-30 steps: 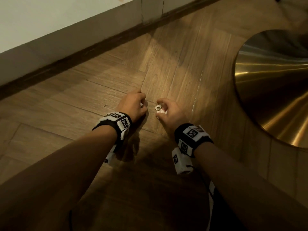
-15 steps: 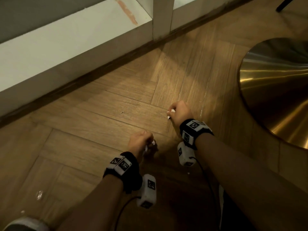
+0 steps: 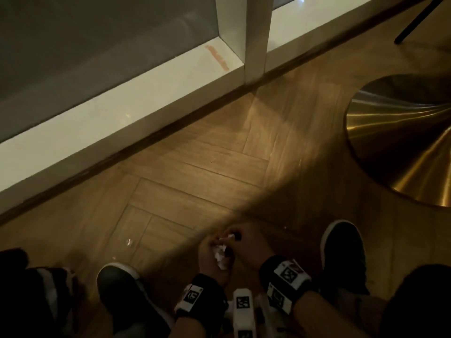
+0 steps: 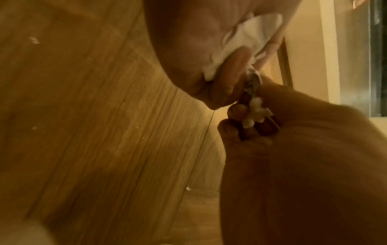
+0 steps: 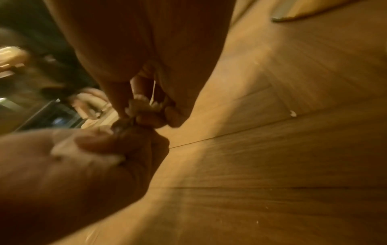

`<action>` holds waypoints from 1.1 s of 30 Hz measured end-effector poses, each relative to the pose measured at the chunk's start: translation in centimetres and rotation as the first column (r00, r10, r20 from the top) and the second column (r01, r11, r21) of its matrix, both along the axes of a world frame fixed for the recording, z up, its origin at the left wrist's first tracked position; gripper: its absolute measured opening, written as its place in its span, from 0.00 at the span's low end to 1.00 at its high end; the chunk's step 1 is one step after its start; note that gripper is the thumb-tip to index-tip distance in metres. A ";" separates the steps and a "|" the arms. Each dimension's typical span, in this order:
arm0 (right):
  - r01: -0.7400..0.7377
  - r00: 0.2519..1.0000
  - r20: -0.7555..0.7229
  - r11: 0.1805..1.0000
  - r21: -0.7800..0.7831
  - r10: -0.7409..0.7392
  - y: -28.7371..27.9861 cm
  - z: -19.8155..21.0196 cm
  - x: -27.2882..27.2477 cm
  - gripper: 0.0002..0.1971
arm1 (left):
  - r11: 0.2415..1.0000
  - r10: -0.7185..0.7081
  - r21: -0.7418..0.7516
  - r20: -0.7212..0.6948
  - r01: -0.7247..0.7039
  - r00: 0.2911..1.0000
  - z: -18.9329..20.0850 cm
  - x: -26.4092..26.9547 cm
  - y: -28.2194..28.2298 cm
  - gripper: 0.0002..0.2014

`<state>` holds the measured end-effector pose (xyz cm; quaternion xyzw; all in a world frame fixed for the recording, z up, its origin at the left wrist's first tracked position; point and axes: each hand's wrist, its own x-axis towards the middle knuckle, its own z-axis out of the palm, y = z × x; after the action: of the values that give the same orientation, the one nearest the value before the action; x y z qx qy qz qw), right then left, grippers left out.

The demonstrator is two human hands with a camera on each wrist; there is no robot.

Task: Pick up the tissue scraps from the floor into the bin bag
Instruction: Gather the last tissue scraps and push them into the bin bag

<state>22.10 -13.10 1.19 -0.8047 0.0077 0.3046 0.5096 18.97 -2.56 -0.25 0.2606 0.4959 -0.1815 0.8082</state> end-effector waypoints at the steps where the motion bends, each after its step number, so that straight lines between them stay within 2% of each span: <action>1: -0.029 0.998 0.063 1.000 -0.002 0.030 0.5 1.1 -0.8 0.08 | 0.999 0.033 0.030 -0.005 -0.032 0.999 1.0 -0.7 0.1 0.09; 3: -0.083 0.981 0.177 0.996 -0.009 0.084 0.9 3.6 -2.6 0.07 | 0.995 0.060 0.084 -0.010 -0.059 0.998 3.9 -2.2 0.0 0.13; 6: -0.154 0.935 0.312 0.985 -0.075 0.170 0.9 6.8 -5.3 0.13 | 0.983 -0.023 0.183 0.005 0.021 1.000 8.3 -4.0 -0.5 0.14; 9: -0.263 0.857 0.410 0.949 -0.175 0.313 0.2 9.0 -8.2 0.24 | 0.987 -0.081 0.136 -0.025 0.083 0.996 10.0 -6.1 -0.6 0.16; 10: -0.299 0.814 0.442 0.925 -0.236 0.376 -0.2 9.5 -9.3 0.24 | 0.989 -0.091 0.116 -0.023 0.093 0.996 10.2 -7.0 -0.4 0.17; 12: -0.343 0.739 0.476 0.875 -0.343 0.477 -1.1 10.5 -11.1 0.18 | 0.990 -0.115 0.083 -0.019 0.116 0.993 10.0 -8.3 -0.1 0.19; 14: -0.378 0.714 0.475 0.854 -0.357 0.514 -1.6 11.4 -12.9 0.12 | 0.987 -0.139 0.078 -0.022 0.141 0.990 9.7 -9.5 -0.1 0.17; 15: -0.374 0.731 0.478 0.872 -0.317 0.487 -1.7 11.8 -13.4 0.10 | 0.981 -0.162 0.100 -0.024 0.163 0.987 9.5 -10.0 -0.3 0.15; 17: -0.273 0.824 0.467 0.948 -0.166 0.320 -2.1 12.3 -13.6 0.05 | 0.972 -0.205 0.120 0.002 0.203 0.979 9.5 -11.0 -0.8 0.12; 18: -0.210 0.852 0.464 0.970 -0.121 0.242 -2.3 12.4 -13.7 0.06 | 0.973 -0.211 0.101 0.026 0.207 0.977 9.6 -11.4 -1.0 0.12; 20: -0.192 0.840 0.493 0.974 -0.122 0.228 -2.5 12.3 -13.9 0.06 | 0.973 -0.224 0.073 0.086 0.219 0.971 9.7 -12.0 -1.4 0.12; 24: -0.148 0.876 0.456 0.988 -0.049 0.154 -3.0 12.3 -14.7 0.04 | 0.975 -0.222 0.033 0.105 0.219 0.970 10.4 -12.2 -1.8 0.18; 25: -0.152 0.857 0.489 0.986 -0.065 0.164 -2.9 12.0 -14.9 0.04 | 0.976 -0.217 0.030 0.094 0.215 0.972 10.3 -12.2 -1.9 0.18; 28: -0.147 0.786 0.575 0.972 -0.182 0.226 -2.8 11.2 -15.4 0.00 | 0.975 -0.221 0.041 0.116 0.218 0.968 10.7 -12.4 -2.4 0.06; 29: -0.136 0.766 0.596 0.967 -0.214 0.239 -2.9 11.2 -15.3 0.01 | 0.975 -0.221 0.050 0.138 0.216 0.965 11.0 -12.5 -2.5 0.05; 31: -0.156 0.704 0.642 0.948 -0.278 0.304 -3.1 11.8 -15.3 0.03 | 0.979 -0.203 0.024 0.173 0.202 0.964 11.6 -12.5 -2.5 0.06; 33: -0.253 0.645 0.641 0.908 -0.334 0.416 -3.2 12.4 -15.3 0.08 | 0.980 -0.193 -0.002 0.187 0.197 0.963 11.5 -12.3 -2.1 0.10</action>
<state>6.76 -16.35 13.58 -0.8960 -0.3026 0.0640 0.3187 6.68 -4.62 11.29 0.3155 0.3882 -0.2399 0.8320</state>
